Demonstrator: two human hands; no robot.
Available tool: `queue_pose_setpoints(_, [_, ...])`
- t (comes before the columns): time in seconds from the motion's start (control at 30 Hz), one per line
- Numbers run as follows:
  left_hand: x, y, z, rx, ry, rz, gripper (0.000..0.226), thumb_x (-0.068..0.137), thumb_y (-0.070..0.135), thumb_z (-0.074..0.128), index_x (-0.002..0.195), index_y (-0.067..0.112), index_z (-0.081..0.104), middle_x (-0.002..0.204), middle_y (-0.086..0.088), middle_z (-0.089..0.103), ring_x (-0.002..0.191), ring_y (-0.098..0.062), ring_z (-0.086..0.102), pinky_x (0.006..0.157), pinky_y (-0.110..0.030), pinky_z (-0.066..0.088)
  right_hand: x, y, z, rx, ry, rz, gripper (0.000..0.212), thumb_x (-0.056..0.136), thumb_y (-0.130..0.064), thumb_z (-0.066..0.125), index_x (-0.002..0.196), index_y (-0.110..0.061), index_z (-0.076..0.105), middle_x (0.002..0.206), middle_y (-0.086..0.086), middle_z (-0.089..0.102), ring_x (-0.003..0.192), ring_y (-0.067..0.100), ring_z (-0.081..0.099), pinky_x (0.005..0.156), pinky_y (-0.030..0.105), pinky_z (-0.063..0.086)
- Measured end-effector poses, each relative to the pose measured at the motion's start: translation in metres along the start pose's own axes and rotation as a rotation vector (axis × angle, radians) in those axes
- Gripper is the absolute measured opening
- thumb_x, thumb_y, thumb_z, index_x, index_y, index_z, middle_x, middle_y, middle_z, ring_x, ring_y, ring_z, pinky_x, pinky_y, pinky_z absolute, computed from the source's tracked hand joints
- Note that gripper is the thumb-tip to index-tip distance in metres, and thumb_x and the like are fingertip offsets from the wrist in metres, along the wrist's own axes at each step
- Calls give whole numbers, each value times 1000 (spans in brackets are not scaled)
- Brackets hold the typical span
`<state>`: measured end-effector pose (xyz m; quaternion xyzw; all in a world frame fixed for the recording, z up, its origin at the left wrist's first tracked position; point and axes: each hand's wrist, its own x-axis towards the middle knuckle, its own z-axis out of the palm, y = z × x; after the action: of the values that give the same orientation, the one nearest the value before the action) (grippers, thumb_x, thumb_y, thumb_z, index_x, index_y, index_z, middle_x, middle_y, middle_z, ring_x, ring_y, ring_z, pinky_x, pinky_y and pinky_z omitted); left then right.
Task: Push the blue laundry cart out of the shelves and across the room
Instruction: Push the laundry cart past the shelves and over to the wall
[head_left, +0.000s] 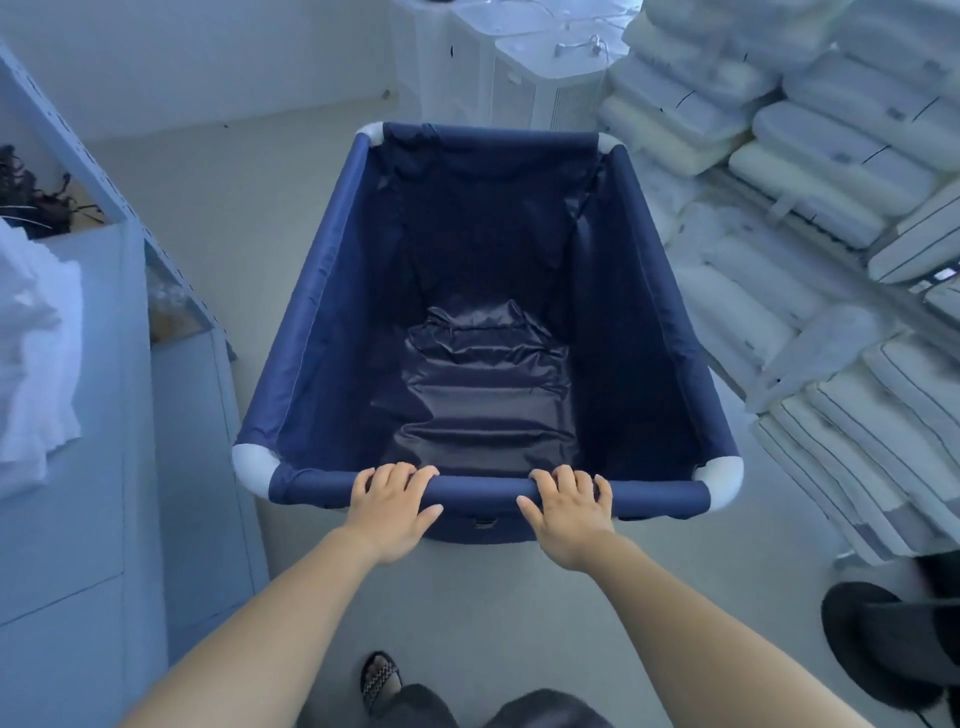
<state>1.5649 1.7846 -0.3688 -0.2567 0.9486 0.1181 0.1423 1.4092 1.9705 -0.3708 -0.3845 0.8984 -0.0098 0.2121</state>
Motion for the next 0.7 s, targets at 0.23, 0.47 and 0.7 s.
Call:
queue_pose_setpoints(0.23, [-46,77,30,-58,153,-164,41,95,43,39,134,32,39,131,5,49,129,-18,38,113,-42,18,-38,90,2,-29,28,-273,39,97,-47,24,135,-40,28,128,-10,45,114,21,43,101,37,24])
queue_pose_setpoints(0.47, [-86,152,49,-203,92,-231,39,95,40,40,134,39,36,131,7,46,130,-15,34,115,-40,13,-78,158,13,-77,29,-348,39,98,-46,23,135,-38,27,127,-10,44,112,21,41,98,38,23])
queue_pose_setpoints(0.7, [-128,220,67,-212,104,-258,38,96,37,39,133,42,36,129,11,47,128,-12,35,112,-35,17,-123,211,21,-94,72,-378,40,95,-51,26,133,-41,32,125,-14,46,111,18,43,98,37,24])
